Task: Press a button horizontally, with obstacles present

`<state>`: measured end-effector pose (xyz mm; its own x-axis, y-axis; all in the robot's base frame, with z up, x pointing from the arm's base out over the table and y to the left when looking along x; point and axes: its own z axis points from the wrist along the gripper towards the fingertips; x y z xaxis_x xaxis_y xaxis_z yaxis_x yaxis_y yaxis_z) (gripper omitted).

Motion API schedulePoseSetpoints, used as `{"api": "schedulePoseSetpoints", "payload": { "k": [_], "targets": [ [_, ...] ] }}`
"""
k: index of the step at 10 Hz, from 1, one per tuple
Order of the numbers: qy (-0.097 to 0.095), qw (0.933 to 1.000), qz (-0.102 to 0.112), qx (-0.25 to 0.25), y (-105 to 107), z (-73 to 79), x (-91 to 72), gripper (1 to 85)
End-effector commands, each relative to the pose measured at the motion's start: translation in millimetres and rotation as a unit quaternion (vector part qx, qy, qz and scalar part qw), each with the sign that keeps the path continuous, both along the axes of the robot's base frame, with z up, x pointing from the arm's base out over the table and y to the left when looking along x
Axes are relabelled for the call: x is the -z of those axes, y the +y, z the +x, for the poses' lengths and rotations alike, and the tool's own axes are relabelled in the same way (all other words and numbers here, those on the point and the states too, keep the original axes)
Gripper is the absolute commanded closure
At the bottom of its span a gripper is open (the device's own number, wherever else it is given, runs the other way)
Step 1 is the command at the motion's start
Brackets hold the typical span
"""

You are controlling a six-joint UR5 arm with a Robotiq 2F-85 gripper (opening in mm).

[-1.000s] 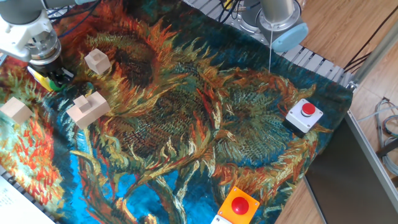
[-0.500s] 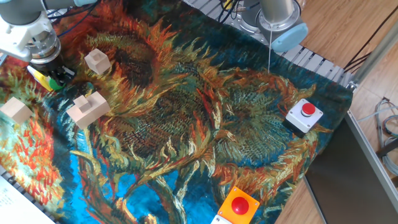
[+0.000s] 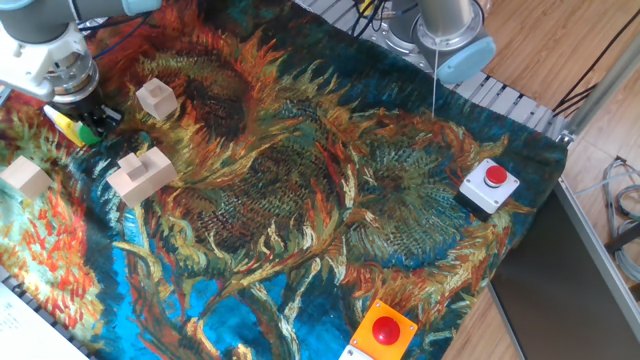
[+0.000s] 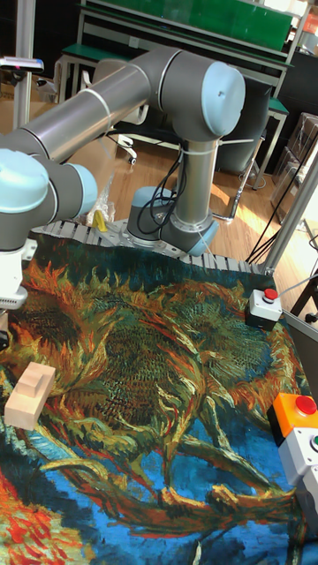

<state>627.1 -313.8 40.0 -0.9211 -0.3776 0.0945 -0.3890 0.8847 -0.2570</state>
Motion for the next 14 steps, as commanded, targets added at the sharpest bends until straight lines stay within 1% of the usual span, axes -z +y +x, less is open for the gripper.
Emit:
{"api": "schedulePoseSetpoints", "payload": {
  "k": [1, 2, 3, 5, 8, 11, 14],
  "targets": [
    [-0.007, 0.9999, -0.005, 0.009, 13, 2.8, -8.9, 83.7],
    [-0.009, 0.9998, 0.012, 0.012, 24, 4.5, -7.9, 83.7],
    [-0.011, 0.9997, 0.02, 0.008, 26, 5.9, -6.2, 82.3],
    [-0.012, 0.9994, 0.031, 0.008, 34, 7.6, -4.6, 80.0],
    [-0.014, 0.9987, 0.048, 0.012, 43, 9.3, -3.1, 78.7],
    [-0.013, 0.9988, 0.046, 0.005, 37, 10.6, 0.7, 78.3],
    [-0.007, 0.9991, 0.041, 0.005, 33, 9.0, 6.3, 77.7]
  ]
}}
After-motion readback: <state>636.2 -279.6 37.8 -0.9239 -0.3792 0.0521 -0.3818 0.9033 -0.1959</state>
